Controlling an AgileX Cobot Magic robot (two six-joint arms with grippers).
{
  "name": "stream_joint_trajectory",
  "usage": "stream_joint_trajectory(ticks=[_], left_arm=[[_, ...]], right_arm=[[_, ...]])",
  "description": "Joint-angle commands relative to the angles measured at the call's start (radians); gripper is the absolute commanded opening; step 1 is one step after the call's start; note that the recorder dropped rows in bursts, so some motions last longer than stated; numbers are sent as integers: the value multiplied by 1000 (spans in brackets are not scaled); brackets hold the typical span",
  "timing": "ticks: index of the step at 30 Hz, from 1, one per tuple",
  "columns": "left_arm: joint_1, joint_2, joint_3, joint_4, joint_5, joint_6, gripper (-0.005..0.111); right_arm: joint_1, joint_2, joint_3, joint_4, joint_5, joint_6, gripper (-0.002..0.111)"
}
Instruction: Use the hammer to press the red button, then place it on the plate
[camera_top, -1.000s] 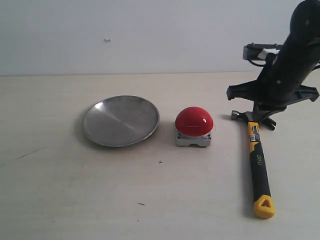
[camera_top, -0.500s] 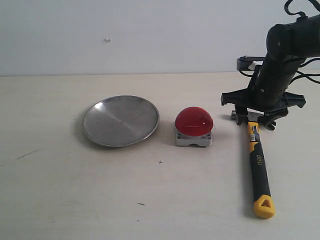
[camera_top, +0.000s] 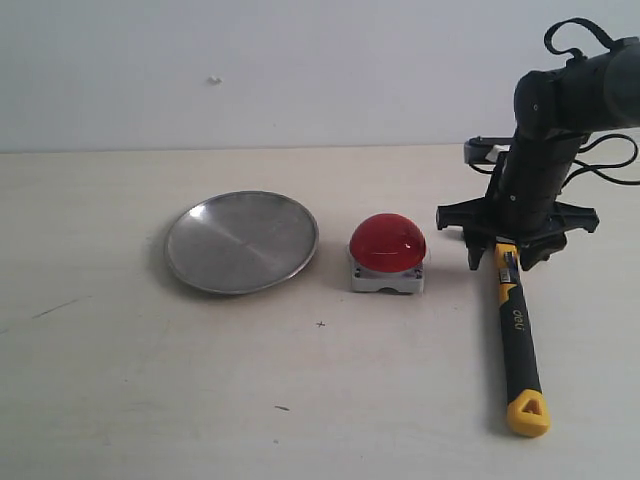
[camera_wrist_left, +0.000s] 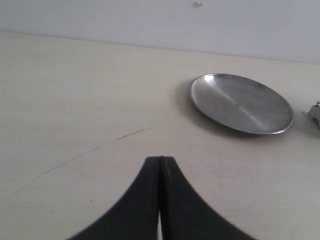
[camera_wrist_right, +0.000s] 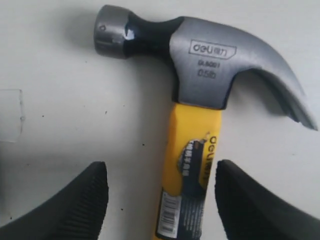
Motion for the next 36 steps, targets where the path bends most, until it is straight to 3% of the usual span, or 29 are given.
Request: stream_joint_trajectory(ticks=[1, 13, 16, 20, 28, 36], left_arm=[[2, -5, 0, 5, -3, -3, 0], [2, -5, 0, 5, -3, -3, 0], [2, -5, 0, 5, -3, -3, 0], [2, -5, 0, 5, -3, -3, 0], [2, -5, 0, 5, -3, -3, 0], [2, -5, 0, 5, -3, -3, 0]], right_arm=[[-7, 24, -10, -6, -18, 3, 60], [-32, 36, -10, -7, -42, 3, 49], [-32, 36, -10, -4, -46, 3, 32], [-32, 36, -10, -3, -52, 3, -1], [-32, -37, -3, 4, -127, -6, 0], [-32, -397, 177, 1, -236, -6, 0]])
